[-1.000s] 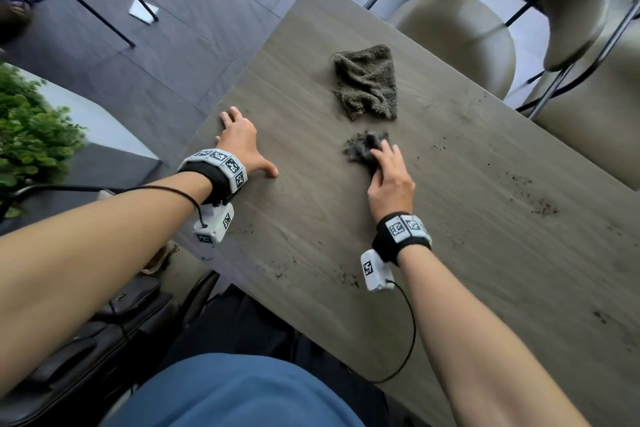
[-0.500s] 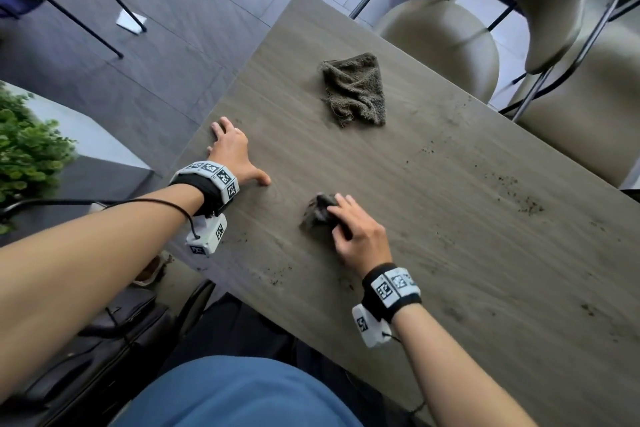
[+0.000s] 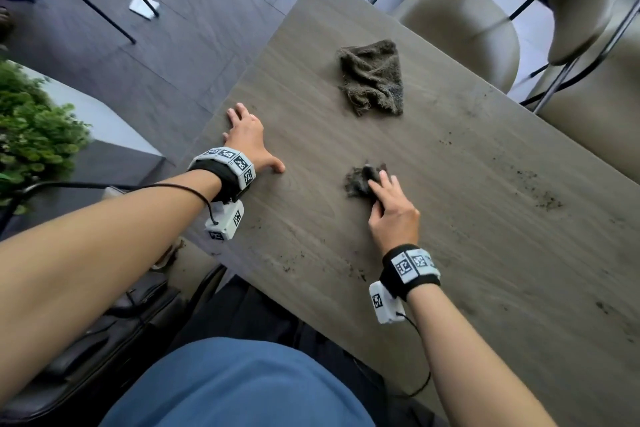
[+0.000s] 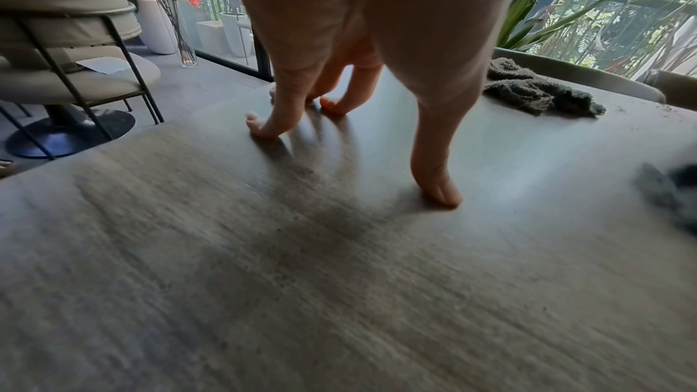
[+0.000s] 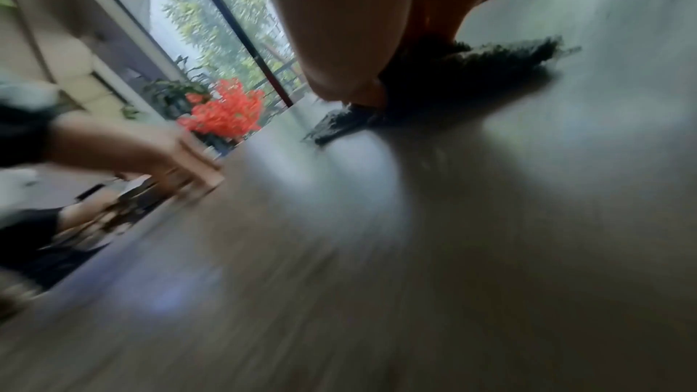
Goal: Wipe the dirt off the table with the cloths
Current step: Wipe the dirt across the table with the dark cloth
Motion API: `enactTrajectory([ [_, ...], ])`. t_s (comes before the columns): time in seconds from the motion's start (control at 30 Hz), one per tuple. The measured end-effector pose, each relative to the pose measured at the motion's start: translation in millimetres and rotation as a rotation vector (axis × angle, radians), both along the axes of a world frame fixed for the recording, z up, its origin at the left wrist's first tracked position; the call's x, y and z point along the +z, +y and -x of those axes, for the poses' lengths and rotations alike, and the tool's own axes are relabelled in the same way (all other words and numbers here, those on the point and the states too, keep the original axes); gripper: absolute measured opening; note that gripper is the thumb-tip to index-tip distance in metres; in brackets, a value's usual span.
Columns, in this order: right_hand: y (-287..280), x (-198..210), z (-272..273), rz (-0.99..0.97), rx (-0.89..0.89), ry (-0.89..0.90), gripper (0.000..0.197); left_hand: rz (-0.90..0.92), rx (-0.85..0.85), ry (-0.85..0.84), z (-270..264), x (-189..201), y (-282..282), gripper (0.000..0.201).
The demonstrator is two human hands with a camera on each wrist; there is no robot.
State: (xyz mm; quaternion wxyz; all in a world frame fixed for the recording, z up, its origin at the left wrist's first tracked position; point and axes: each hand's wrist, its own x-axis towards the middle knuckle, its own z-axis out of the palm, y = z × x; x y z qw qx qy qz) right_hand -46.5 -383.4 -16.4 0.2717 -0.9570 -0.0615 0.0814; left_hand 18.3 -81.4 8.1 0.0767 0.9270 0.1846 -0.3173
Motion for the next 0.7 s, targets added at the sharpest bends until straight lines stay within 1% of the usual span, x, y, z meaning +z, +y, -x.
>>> enactTrajectory([
  [0.13,30.1,7.4,82.1,-0.031,0.156,0.065,0.054,-0.003,0.002,0.003,0.7,2.4,0.4,0.143],
  [0.2,35.4,9.5,101.1,-0.047,0.218,0.099,0.054,-0.004,0.001,0.005,0.8,2.6,0.4,0.143],
  [0.23,35.3,10.8,102.1,-0.05,0.232,0.104,0.053,-0.003,0.002,0.005,0.9,2.9,0.0,0.143],
  [0.33,28.0,14.1,79.0,-0.119,0.228,0.052,0.05,0.0,0.012,0.001,1.0,4.7,-1.0,0.141],
  [0.43,20.3,18.6,24.6,-0.139,0.132,-0.035,0.047,0.005,0.013,0.0,1.4,4.6,-0.6,0.141],
  [0.5,18.3,18.4,-17.5,-0.092,0.034,-0.055,0.046,0.018,0.017,-0.01,3.1,4.3,-0.7,0.14],
  [0.57,23.4,16.0,-50.0,-0.035,-0.038,-0.014,0.045,0.038,0.023,-0.021,5.3,3.9,0.0,0.138],
  [0.63,37.4,12.5,-62.2,0.065,-0.027,0.05,0.045,0.047,0.023,-0.028,7.3,4.7,0.8,0.137],
  [0.7,59.3,11.0,-47.5,0.149,0.073,0.057,0.048,0.043,0.016,-0.031,8.6,5.6,1.9,0.137],
])
